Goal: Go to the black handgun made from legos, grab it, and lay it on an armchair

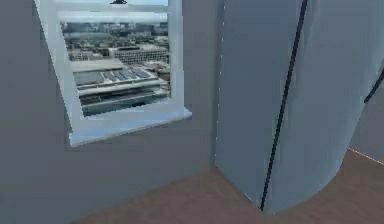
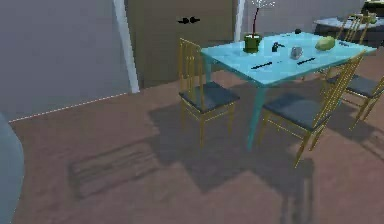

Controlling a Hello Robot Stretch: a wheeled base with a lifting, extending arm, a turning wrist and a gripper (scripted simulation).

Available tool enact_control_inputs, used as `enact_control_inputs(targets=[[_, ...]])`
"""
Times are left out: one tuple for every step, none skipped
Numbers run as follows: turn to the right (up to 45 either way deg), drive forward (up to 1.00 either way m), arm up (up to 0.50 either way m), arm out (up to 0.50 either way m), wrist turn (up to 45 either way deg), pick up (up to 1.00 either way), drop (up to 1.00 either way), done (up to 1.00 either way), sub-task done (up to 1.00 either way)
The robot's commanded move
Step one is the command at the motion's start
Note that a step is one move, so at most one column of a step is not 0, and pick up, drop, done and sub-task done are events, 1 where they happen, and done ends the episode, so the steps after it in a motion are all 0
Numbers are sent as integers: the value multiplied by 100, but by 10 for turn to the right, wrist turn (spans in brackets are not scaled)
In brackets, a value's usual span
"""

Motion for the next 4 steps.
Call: enact_control_inputs(targets=[[-450, 0, 0, 0, 0, 0, 0, 0, 0], [-450, 0, 0, 0, 0, 0, 0, 0, 0], [-330, 0, 0, 0, 0, 0, 0, 0, 0], [0, 100, 0, 0, 0, 0, 0, 0, 0]])
